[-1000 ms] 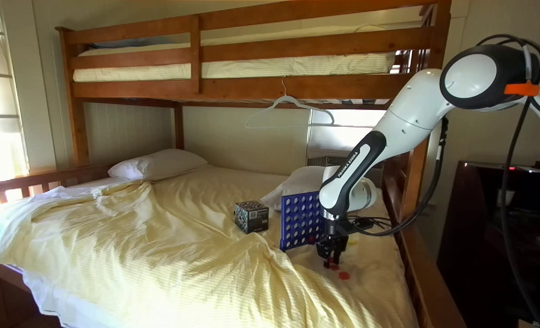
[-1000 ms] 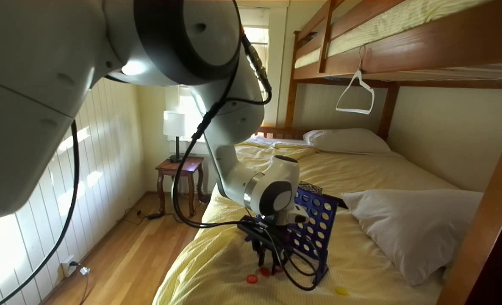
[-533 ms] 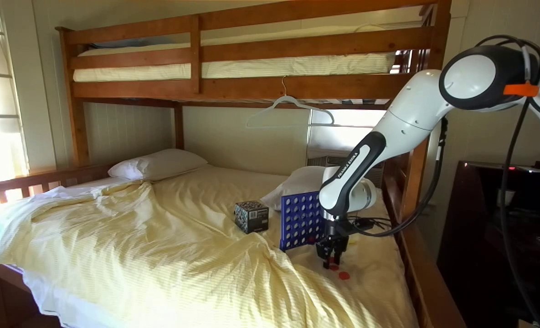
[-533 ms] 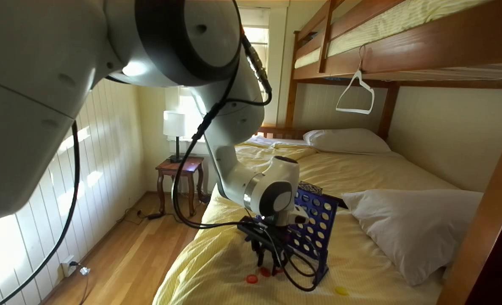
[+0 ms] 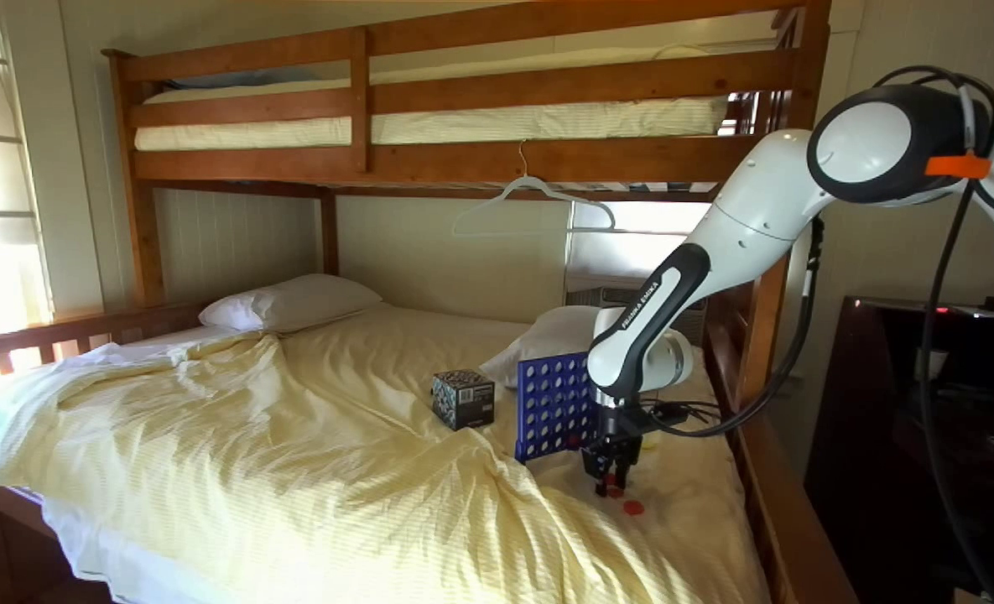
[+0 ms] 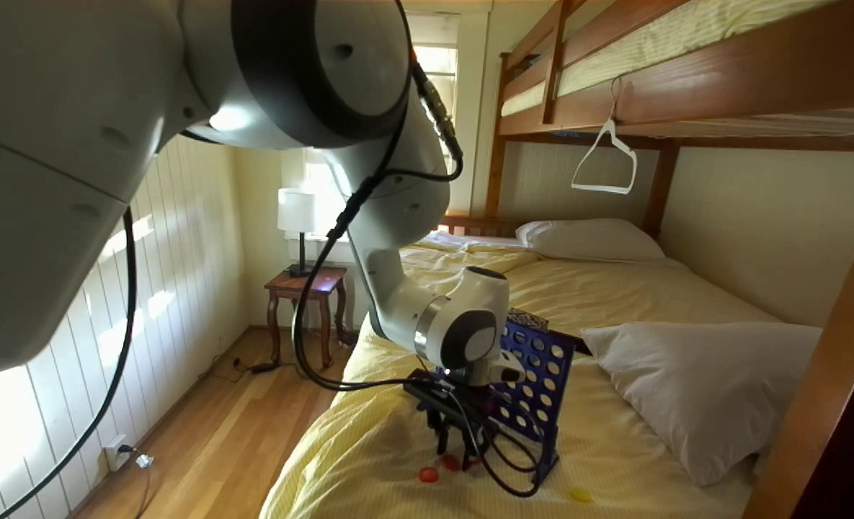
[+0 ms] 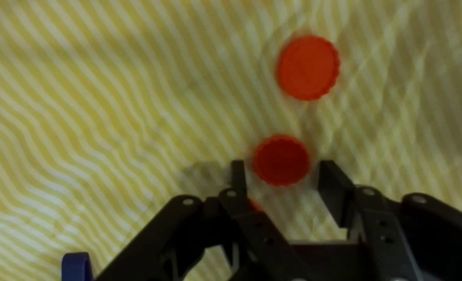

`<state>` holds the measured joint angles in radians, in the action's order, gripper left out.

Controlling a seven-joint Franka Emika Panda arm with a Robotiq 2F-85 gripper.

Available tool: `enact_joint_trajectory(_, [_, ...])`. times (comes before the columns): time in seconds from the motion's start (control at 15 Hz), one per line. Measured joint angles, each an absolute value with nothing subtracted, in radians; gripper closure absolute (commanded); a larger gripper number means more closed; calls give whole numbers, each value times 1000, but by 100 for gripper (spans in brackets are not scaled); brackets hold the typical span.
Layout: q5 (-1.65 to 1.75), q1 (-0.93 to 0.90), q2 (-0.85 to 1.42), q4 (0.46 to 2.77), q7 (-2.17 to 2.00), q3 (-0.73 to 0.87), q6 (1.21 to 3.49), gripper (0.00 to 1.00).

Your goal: Pick up the orange chip and put it into the connect four game

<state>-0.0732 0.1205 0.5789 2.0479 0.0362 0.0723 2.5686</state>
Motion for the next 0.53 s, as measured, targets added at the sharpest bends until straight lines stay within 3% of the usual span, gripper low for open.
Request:
enact_joint_trajectory(0.13, [-73,121,580,2048,37,72,2568,90])
enact_joint_trajectory(0.53, [-73,120,582,2046,38,72,2568,90])
